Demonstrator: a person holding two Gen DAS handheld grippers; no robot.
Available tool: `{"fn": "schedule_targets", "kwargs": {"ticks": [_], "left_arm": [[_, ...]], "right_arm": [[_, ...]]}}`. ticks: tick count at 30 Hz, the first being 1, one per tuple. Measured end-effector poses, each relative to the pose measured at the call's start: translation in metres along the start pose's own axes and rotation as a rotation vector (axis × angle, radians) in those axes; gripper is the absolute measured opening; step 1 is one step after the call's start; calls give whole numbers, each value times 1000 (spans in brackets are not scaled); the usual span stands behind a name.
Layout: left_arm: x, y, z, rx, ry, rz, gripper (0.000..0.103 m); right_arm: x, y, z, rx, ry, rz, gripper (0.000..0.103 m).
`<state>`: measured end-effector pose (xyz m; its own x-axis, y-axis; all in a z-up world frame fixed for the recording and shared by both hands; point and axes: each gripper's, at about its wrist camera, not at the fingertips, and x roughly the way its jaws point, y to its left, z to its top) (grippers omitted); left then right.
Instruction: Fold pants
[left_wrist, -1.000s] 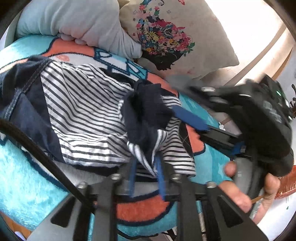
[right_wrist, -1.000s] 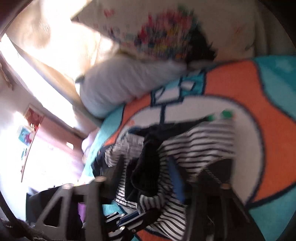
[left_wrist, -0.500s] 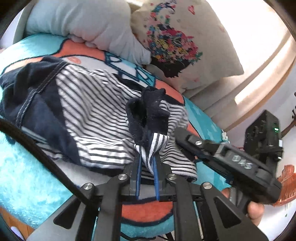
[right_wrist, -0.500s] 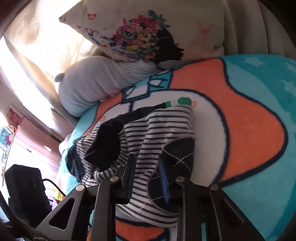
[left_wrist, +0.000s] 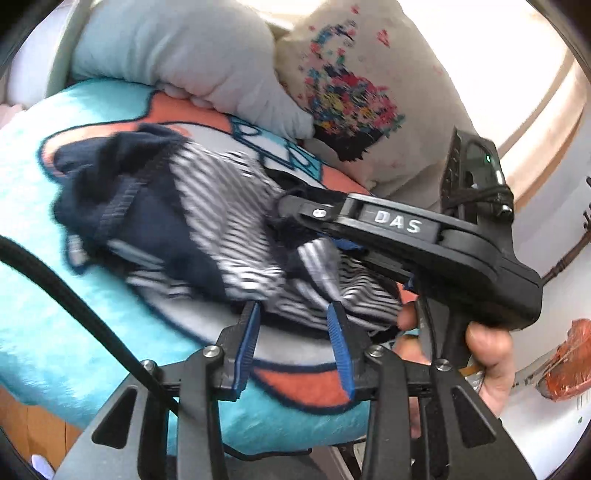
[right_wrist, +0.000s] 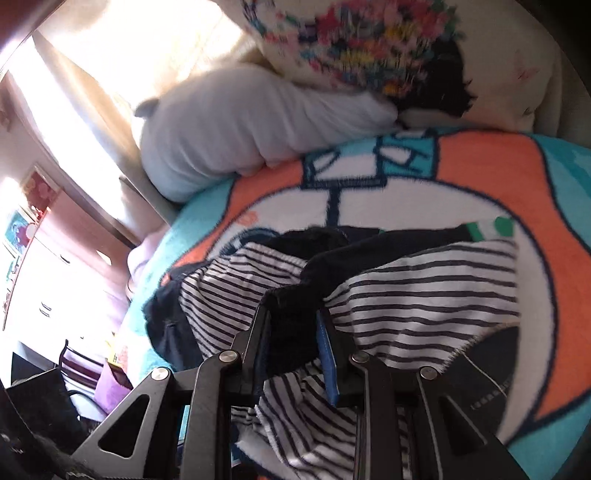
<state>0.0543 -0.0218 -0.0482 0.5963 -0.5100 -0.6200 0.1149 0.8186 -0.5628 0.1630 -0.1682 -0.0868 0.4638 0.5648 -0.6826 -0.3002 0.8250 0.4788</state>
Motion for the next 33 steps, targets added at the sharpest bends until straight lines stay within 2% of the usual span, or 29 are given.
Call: {"fn": "schedule_targets", "kwargs": {"ticks": [2, 3, 4, 6, 10, 17, 20, 22, 28, 31, 33], "left_arm": [[-10, 11, 1, -25, -23, 17, 42], [-17, 19, 3, -45, -40, 33, 43], [-23, 27, 5, -65, -52, 45, 45], [-32, 41, 9, -111, -71, 53, 45], [-49, 73, 19, -208, -102, 65, 50], [-53, 111, 31, -348, -103, 56, 51], [-48, 116, 37, -375, -103, 49, 51], [-43, 118, 40, -395, -97, 41, 51], [-29, 117, 50, -411, -92, 53, 51], [-24, 115, 54, -413, -107, 65, 35], [-22, 114, 56, -413, -118, 75, 34]], "right_arm": [[-5, 7, 0, -12, -26, -9, 27], [-10, 14, -1, -29, -51, -18, 31], [-17, 22, -2, -41, -75, -20, 44], [-24, 31, -4, -46, -92, 2, 59], [-33, 54, -8, -80, -107, 26, 64], [-9, 76, -15, -107, -45, 59, 63], [6, 80, -18, -121, -19, 46, 55], [16, 80, -17, -121, 4, 25, 44], [20, 76, -15, -103, 3, 33, 41], [16, 75, -13, -95, -6, 45, 41], [14, 73, -11, -83, -11, 59, 41]]}}
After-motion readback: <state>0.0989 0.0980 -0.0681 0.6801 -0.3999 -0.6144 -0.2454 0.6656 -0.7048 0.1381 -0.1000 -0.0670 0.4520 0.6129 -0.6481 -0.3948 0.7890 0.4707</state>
